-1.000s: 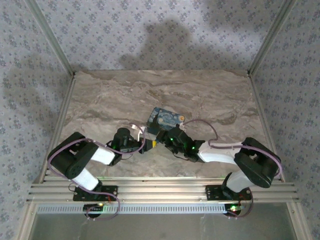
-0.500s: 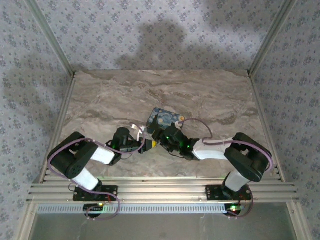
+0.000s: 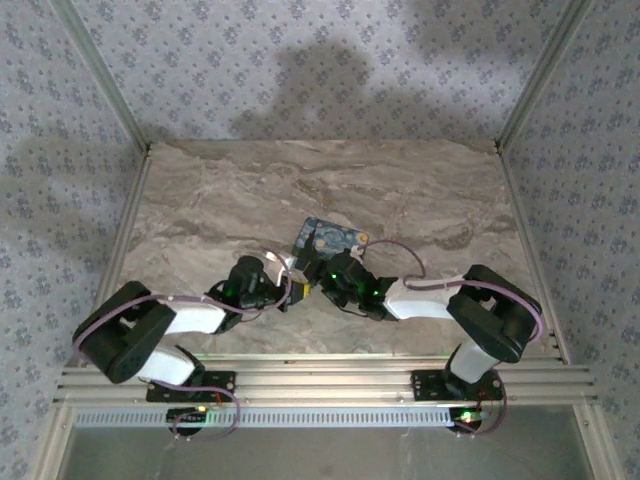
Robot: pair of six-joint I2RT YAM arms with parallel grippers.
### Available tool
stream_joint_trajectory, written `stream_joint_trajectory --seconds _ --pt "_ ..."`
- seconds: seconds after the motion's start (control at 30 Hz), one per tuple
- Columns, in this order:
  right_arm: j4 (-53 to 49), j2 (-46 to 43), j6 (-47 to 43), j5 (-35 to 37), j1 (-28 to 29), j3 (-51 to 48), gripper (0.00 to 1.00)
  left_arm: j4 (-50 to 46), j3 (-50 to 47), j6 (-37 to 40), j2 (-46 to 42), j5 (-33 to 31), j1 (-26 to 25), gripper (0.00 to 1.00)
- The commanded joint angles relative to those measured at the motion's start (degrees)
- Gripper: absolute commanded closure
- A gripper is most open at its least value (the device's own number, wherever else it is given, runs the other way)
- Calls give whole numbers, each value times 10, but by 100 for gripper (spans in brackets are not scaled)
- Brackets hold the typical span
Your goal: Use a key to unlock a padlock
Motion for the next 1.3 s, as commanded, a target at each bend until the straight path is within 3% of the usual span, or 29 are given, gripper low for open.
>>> stream_joint_trajectory --seconds 0.0,0.17,0.43,0.77,1.07,1.27 --pt "-39 -15 10 13 -1 13 33 -111 25 101 -35 -96 -35 100" --pt "-42 -11 10 2 -1 17 33 -140 26 145 -49 -191 -77 100" --pt "-56 -6 16 -8 7 17 35 -140 32 181 -35 -276 -135 100" --pt "-93 -1 18 5 34 23 45 -123 18 194 -65 -317 -162 100" --pt "-107 4 21 5 42 26 67 -123 15 206 -77 -333 -176 100" --pt "-119 1 20 8 38 28 66 -122 15 213 -76 -341 -183 100"
